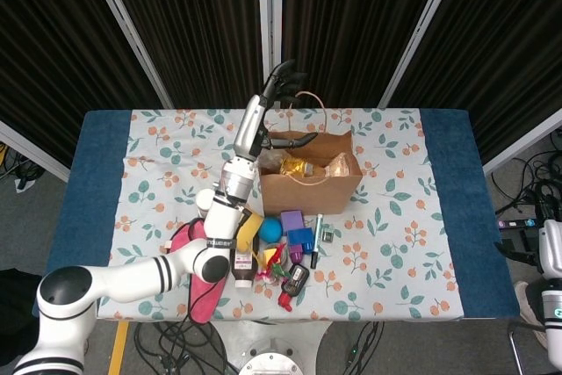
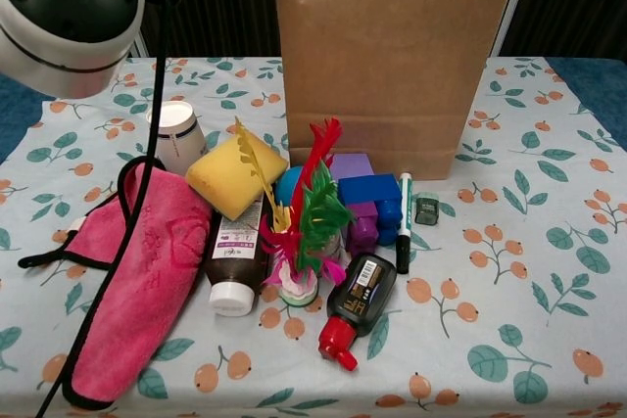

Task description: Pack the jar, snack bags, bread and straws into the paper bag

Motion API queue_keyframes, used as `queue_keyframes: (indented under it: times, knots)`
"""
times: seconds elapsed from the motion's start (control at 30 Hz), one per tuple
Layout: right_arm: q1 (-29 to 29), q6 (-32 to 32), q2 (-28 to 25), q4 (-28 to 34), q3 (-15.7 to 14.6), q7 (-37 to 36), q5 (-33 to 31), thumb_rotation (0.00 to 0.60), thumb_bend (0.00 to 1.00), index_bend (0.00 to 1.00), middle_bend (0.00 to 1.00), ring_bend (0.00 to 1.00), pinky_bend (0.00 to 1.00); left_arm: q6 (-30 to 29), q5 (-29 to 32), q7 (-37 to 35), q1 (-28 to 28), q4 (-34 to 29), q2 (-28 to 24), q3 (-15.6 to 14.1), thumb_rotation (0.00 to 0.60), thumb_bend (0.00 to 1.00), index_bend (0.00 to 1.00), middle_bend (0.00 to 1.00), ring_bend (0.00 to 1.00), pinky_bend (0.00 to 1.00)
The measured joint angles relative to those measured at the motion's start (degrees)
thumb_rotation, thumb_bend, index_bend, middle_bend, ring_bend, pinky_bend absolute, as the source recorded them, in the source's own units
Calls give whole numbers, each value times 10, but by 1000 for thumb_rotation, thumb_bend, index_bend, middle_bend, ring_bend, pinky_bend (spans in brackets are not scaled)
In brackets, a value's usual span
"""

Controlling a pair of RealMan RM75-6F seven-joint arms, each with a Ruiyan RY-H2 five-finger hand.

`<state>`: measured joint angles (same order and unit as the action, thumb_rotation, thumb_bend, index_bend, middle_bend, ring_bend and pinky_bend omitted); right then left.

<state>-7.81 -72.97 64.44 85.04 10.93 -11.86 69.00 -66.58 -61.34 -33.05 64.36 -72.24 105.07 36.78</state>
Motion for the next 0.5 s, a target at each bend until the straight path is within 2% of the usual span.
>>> queue_keyframes:
  times: [0.27, 0.5]
  knots:
    - [-3, 11, -5, 1, 6, -15, -4, 600, 0, 102, 184, 14, 0, -7, -13, 8, -6, -13, -24, 12, 600, 92, 146, 308, 272, 313]
    - [-10, 11, -7, 11, 12, -20, 4, 600, 0, 102, 183, 14, 0, -25, -49, 49, -29, -26, -103, 20, 600, 93, 163, 308, 273, 304]
